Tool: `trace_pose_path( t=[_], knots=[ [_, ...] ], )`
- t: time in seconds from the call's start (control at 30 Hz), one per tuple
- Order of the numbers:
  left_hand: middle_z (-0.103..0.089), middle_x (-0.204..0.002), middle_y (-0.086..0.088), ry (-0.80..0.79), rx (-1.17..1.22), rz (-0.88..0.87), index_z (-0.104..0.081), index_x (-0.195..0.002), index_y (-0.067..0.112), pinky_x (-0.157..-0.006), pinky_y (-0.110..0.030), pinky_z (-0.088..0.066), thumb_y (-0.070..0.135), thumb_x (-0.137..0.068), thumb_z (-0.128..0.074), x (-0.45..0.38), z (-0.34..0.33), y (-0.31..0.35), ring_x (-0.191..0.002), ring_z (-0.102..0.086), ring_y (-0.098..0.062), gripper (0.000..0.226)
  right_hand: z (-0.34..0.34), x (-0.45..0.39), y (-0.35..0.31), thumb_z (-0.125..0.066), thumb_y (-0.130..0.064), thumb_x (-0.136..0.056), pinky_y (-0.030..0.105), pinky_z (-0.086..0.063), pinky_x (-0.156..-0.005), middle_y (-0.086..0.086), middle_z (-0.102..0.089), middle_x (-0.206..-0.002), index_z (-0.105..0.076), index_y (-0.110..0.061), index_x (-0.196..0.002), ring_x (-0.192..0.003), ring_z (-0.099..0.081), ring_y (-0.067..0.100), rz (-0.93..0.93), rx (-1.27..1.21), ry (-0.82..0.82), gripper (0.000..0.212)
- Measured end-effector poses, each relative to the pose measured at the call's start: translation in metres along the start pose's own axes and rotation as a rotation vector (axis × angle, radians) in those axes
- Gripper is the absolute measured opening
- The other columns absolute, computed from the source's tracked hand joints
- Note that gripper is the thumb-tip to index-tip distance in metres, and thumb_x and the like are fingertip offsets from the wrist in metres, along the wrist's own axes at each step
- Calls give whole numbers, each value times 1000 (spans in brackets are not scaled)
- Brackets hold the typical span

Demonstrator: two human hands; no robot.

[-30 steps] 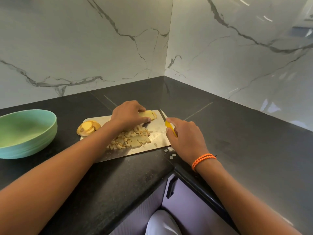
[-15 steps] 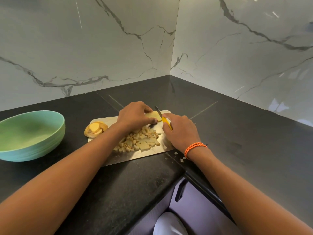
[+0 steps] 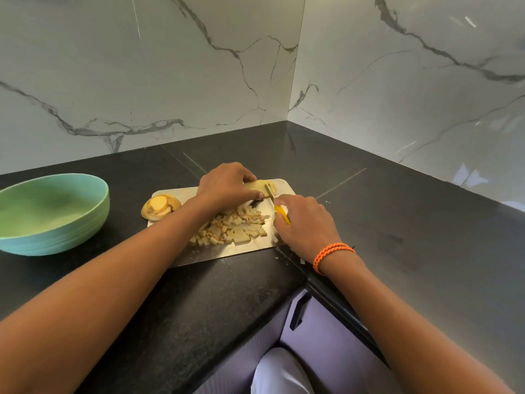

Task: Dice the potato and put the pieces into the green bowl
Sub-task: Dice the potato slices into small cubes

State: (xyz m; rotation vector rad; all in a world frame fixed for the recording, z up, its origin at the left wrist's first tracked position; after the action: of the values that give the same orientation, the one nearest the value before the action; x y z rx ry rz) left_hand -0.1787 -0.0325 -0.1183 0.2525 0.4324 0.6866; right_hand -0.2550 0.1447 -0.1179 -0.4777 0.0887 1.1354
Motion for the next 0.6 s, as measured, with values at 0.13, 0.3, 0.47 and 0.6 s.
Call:
trace_pose_path(
  t=[0.13,0.3,0.47,0.6],
  knots=[
    [-74,-124,12,-1,-18,23,-75,-128,30,-76,-31,-43,58,-89,-76,-2,0,-1,-102,-61,-8,48,8,23,4,-50,-33,-100,41,-54,-80,5,-70,-108,-60,-28,-138,-94,-63,25,14,7,-9,39],
    [-74,-124,11,19,-20,20,-76,-127,27,-78,-30,-48,60,-88,-76,-3,-4,-4,-103,-64,-10,51,17,28,9,-52,-33,-99,42,-57,-85,7,-73,-108,-60,-30,-141,-93,-66,24,-2,-82,23,42],
    [-71,-125,13,-17,14,0,-75,-126,31,-81,-30,-49,63,-85,-78,-5,-3,-7,-106,-61,-8,52,17,7,9,-53,-33,-99,41,-58,-82,1,-69,-86,-61,-28,-139,-79,-61,20,-12,-133,118,42],
    [-72,-123,12,-39,42,-9,-75,-127,33,-83,-33,-56,65,-82,-80,-7,-1,-10,-102,-61,-7,56,3,-15,3,-51,-37,-100,38,-55,-82,6,-72,-108,-59,-30,-141,-96,-64,24,-1,-105,81,43]
  ],
)
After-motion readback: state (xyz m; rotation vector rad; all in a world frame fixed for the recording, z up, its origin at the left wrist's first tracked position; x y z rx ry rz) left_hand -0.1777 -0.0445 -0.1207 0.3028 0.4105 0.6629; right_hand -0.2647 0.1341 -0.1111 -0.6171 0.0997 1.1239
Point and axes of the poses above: each hand's wrist, its own x-axis away from the middle knuckle, its own z-axis out of the back of the hand, y = z × x, the point moved 5 cm from there along -x, towards the middle knuckle
